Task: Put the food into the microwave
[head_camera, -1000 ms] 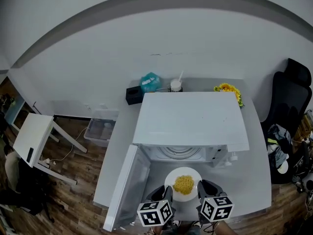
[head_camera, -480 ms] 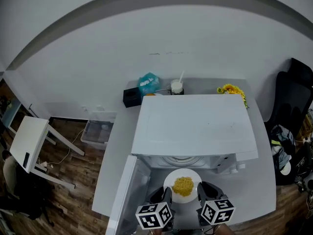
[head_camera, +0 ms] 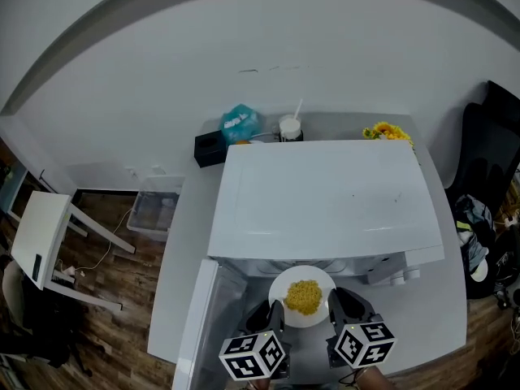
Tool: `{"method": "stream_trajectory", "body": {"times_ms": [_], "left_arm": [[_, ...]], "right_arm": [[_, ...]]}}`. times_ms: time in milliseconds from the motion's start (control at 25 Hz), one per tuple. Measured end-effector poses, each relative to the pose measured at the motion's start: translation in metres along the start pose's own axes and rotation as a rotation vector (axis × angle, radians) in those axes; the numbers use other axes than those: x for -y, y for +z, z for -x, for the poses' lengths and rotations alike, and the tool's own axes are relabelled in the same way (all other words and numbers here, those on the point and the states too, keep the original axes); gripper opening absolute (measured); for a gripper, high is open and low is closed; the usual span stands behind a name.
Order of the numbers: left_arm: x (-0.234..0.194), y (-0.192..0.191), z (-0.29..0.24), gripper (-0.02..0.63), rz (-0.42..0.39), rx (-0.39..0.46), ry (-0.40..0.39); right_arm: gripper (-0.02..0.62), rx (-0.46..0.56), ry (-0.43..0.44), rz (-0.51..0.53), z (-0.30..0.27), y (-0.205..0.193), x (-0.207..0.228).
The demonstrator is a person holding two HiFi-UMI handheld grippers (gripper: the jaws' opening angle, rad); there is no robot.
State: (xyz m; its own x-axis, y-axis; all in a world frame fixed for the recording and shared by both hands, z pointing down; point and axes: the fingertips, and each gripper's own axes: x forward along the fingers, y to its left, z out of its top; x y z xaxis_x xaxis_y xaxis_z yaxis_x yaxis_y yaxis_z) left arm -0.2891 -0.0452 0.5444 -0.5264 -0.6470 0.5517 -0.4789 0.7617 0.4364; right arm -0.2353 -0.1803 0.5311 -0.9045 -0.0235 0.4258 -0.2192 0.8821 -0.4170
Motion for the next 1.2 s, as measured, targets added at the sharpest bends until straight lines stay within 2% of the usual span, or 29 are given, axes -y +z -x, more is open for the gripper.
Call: {"method": "stream_trajectory", "body": {"times_ms": [400,1200], "left_arm": [[0.002,0.020,-0.034,0.084,-0.055,0.051,-0.013],[-0.014,0.043,-0.076,0.084,-0.075,0.132,0.013]], "right_arm": [[0.044,0.068,-0.048,-0.009,-0.023,0.013,0.016],[0.044,0.159,-0.133,0.014,-0.059,0.028,0.021]]}}
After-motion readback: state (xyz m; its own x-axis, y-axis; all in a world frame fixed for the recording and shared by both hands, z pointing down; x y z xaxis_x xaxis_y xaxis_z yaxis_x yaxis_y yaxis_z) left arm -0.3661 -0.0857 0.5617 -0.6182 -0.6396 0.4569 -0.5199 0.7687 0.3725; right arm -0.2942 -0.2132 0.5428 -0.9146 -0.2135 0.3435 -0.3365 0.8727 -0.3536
